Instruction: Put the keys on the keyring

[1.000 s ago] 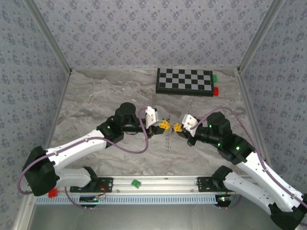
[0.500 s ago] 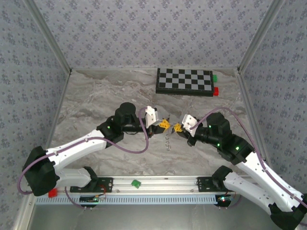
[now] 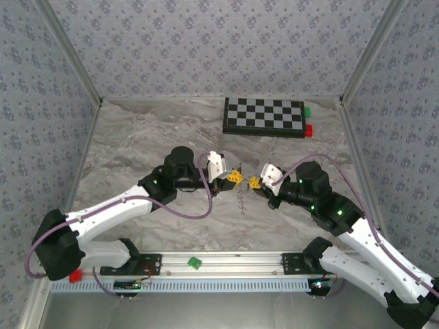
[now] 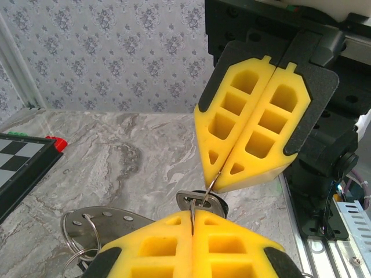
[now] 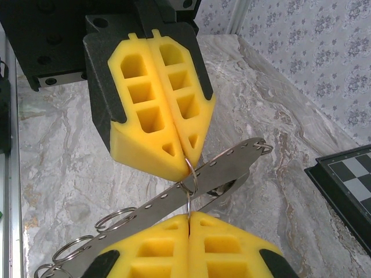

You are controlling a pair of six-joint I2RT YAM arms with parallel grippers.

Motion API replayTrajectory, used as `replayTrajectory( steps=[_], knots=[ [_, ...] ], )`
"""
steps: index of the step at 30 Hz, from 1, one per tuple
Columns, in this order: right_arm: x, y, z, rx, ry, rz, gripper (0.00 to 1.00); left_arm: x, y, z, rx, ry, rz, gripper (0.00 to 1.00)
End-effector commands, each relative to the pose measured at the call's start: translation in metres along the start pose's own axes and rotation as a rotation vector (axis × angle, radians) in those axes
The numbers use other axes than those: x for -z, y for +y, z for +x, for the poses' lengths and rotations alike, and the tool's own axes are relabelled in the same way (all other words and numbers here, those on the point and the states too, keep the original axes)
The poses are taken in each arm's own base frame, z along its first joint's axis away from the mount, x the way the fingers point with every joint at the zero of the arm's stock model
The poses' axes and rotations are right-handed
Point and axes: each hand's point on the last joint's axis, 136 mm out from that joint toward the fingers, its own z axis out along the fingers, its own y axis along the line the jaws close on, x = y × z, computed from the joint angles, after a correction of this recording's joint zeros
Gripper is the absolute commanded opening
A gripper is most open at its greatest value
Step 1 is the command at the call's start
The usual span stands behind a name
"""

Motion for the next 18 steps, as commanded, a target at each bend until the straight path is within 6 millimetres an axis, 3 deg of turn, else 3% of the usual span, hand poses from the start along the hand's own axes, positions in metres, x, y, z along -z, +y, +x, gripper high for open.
replayTrajectory(
  steps=[1,18],
  knots=[
    [-0.0001,-0.0005,0.0025,-0.009,0.006,0.005,0.00,0.0033,-0.0072,-0.0161,-0.041,-0.050,0.030,0.00],
    [-0.0013,-0.0016,0.0026,-0.003,-0.001,0.010,0.00,0.0027,-0.0073,-0.0162,-0.041,-0.050,0.032,0.00]
  ],
)
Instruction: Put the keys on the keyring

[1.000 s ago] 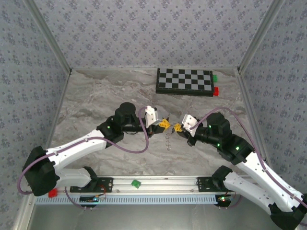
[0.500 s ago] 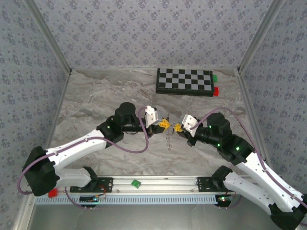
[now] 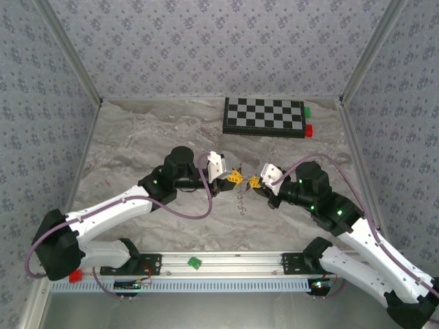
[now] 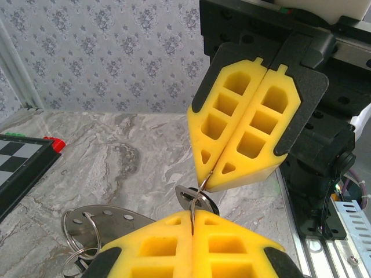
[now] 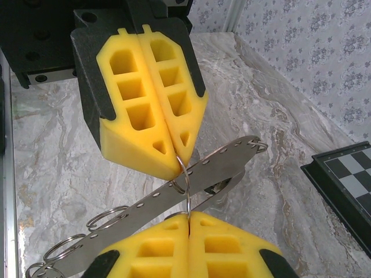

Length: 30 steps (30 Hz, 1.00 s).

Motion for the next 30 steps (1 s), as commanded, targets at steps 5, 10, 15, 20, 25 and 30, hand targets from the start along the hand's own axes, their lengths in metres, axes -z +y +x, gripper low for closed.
replayTrajectory(
  steps=[5,10,15,20,25,30],
  knots=[
    [-0.0015,0.0014,-0.0001,0.000,-0.010,-0.009,0.00,0.0024,-0.0078,-0.0157,-0.041,-0.048,0.037,0.00],
    [-0.0013,0.0015,-0.0008,0.001,-0.012,-0.010,0.00,0.0020,-0.0086,-0.0149,-0.039,-0.046,0.044,0.00],
    [-0.0017,0.0013,-0.0011,0.002,-0.014,-0.010,0.00,0.0014,-0.0094,-0.0149,-0.038,-0.044,0.050,0.00],
    [-0.0020,0.0013,-0.0011,0.014,-0.015,-0.009,0.00,0.0005,-0.0075,-0.0145,-0.036,-0.041,0.041,0.00],
    [-0.0004,0.0029,0.0017,0.004,0.001,-0.016,0.00,0.0012,-0.0015,-0.0141,-0.037,-0.041,0.003,0.00],
    [0.0000,0.0035,0.0018,0.005,-0.003,-0.017,0.00,0.0023,-0.0001,-0.0151,-0.041,-0.047,-0.008,0.00]
  ],
)
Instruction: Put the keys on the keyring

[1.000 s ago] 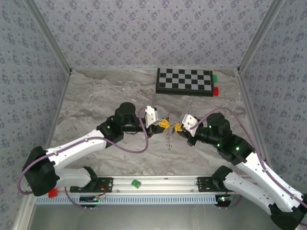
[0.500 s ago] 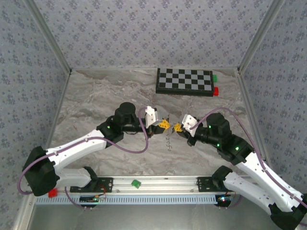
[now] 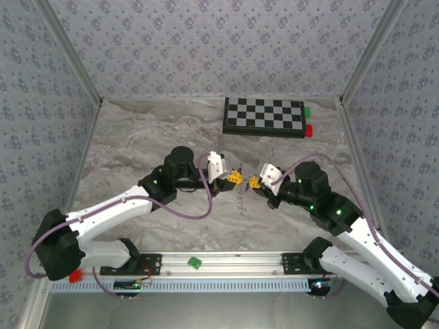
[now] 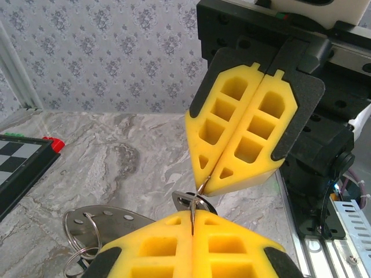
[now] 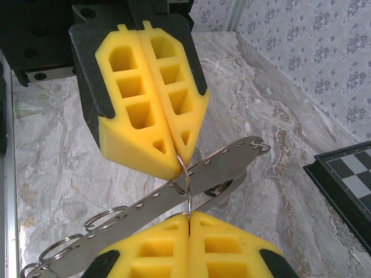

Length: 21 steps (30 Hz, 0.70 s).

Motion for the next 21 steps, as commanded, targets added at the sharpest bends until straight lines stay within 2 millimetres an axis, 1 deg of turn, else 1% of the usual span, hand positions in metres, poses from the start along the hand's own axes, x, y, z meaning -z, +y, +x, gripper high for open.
replayTrajectory(
  steps=[1,9,21],
  knots=[
    [0.0018,0.0022,0.0003,0.006,-0.005,-0.008,0.00,0.0021,-0.0001,-0.0147,-0.039,-0.046,-0.007,0.00],
    [0.0013,0.0018,0.0011,0.005,-0.003,-0.006,0.00,0.0016,-0.0007,-0.0147,-0.038,-0.045,-0.004,0.00],
    [0.0007,0.0035,-0.0039,0.015,-0.024,-0.019,0.00,0.0005,-0.0006,-0.0139,-0.037,-0.042,-0.001,0.00]
  ],
)
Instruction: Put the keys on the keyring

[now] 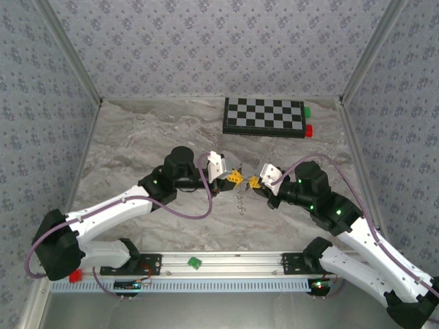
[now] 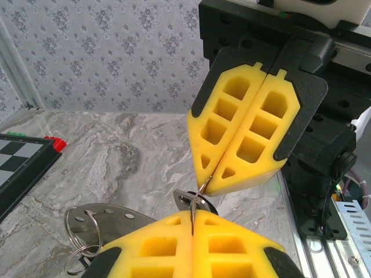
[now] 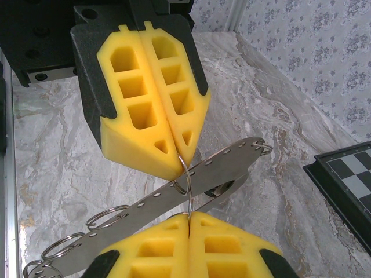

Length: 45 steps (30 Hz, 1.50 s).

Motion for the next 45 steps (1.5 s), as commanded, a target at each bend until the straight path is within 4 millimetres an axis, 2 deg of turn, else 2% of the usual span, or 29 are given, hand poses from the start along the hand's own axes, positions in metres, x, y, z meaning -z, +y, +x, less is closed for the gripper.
replayTrajectory(
  steps=[1,45],
  knots=[
    [0.001,0.004,-0.004,0.016,-0.026,-0.022,0.00,0.000,-0.002,-0.014,-0.036,-0.041,0.005,0.00],
    [-0.007,0.013,-0.004,0.041,-0.008,-0.062,0.00,-0.006,-0.014,-0.009,-0.034,-0.009,0.085,0.00]
  ],
)
